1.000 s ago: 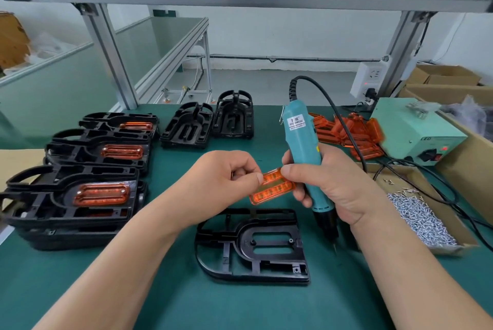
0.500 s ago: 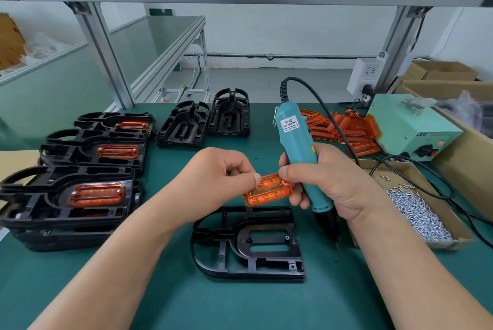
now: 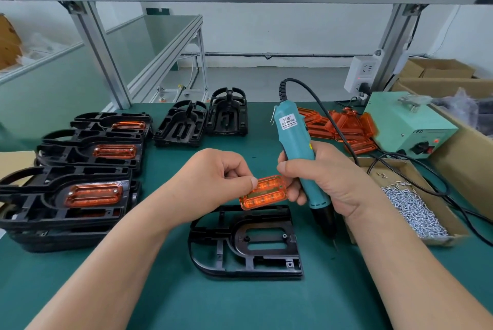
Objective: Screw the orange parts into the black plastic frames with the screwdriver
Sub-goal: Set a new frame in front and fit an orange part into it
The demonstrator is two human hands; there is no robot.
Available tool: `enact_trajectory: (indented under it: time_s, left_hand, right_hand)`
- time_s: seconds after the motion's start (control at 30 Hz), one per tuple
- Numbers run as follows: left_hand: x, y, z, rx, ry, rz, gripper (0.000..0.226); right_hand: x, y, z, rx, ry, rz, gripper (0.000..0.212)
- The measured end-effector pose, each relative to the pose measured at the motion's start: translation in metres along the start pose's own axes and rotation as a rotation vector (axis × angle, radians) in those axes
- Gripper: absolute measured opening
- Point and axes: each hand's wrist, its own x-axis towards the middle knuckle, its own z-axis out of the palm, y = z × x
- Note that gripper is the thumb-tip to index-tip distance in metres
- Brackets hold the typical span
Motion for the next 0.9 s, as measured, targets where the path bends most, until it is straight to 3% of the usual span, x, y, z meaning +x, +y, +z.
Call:
enact_trajectory:
  time_s: [0.37,0.77,0.9]
  left_hand:
    - [-0.005,0.003,0.012,0.169,-0.264,-0.042,0.015]
    - [-0.008,0.011,0.020,0.572,-0.277,0.030,0.015]
    - [-0.008,0.011,0.023,0.592,-0.267,0.064,0.016]
  right_hand:
    - [0.004,0.004,-0.007,0.110,0.133,-0.014,0.018]
    - [0.004,0.004,-0.011,0.222,0.183,-0.061,0.008]
    - [0.004,0.003,-0.009,0.226,0.182,-0.073,0.007]
